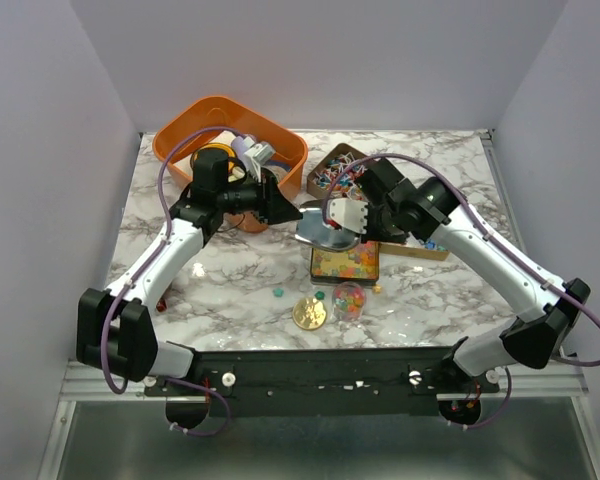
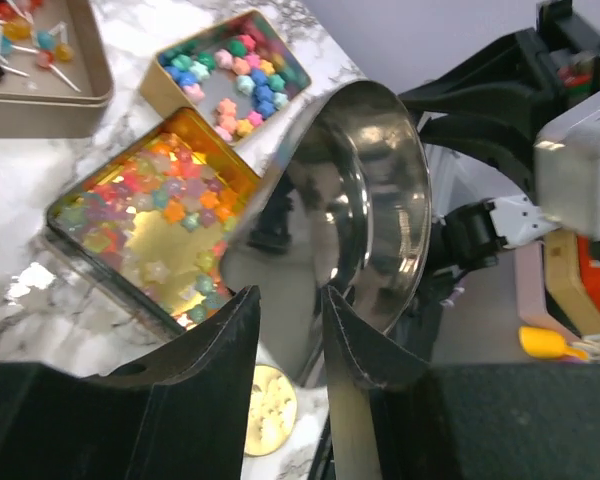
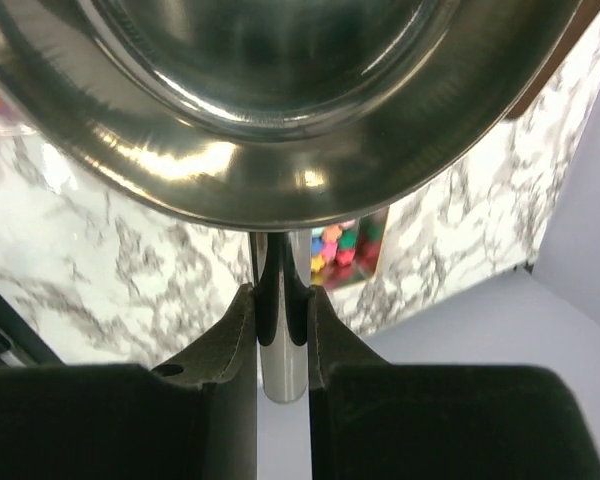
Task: Pack the candies
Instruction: Move the storage box to the center of the board.
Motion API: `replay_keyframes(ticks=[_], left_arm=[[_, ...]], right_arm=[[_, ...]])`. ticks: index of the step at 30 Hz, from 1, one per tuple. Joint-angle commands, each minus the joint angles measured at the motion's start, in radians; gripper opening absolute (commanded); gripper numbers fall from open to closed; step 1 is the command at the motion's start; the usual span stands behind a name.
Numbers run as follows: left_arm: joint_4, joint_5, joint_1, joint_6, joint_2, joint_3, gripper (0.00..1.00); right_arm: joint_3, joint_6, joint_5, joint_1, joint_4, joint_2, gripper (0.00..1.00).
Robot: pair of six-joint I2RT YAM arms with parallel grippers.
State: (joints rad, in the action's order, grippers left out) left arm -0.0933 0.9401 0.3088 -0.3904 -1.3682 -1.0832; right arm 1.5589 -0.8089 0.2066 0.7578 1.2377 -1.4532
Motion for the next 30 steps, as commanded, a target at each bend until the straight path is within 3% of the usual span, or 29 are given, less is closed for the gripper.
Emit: replay_keyframes(ticks=[1,6,11,13,18,21,22,26,27,29,30], left_arm=[[0.038,0.052,0.018,-0.059,-0.055,-0.015,0.42],[0.037,0.025,0.019,-0.041,-0.104,-0.037,0.42],[-0.095,-0.029,0.018,0.101,-0.106,-0.171,0.61],[-0.135,-0.13,0.019,0.152,-0.08,-0.202,0.7],[-0.128,-0.241,0.023,0.223,-0.032,-0.133,0.7],[-0.201,-0.262,0.026,0.274,-0.049,-0.078,0.55],[-0.221,-0.264,0.027,0.316,-0.055,-0.063,0.44],[-0.272,-0.308,0.067,0.455,-0.063,0.04,0.22],[-0.276,-0.32,0.078,0.473,-0.074,0.048,0.18],[-0.276,-0.34,0.105,0.49,-0.097,0.063,0.02],[-0.269,-0.356,0.111,0.483,-0.129,0.065,0.0]], right_arm=[[0.147,0.076,-0.142,-0.008,-0.049,-0.021,0.01],[0.188,0.089,-0.179,-0.017,-0.052,-0.006,0.01],[0.029,0.068,-0.078,-0.066,-0.109,0.034,0.01],[-0.002,0.088,-0.058,-0.148,-0.119,0.04,0.01],[0.015,0.146,-0.088,-0.331,-0.136,0.051,0.01],[0.001,0.189,-0.102,-0.373,-0.155,0.079,0.01],[-0.006,0.203,-0.102,-0.376,-0.164,0.089,0.01],[-0.03,0.205,-0.102,-0.385,-0.175,0.122,0.01],[-0.028,0.206,-0.104,-0.396,-0.175,0.128,0.01],[-0.025,0.212,-0.11,-0.41,-0.175,0.131,0.01],[-0.022,0.212,-0.119,-0.423,-0.173,0.132,0.01]])
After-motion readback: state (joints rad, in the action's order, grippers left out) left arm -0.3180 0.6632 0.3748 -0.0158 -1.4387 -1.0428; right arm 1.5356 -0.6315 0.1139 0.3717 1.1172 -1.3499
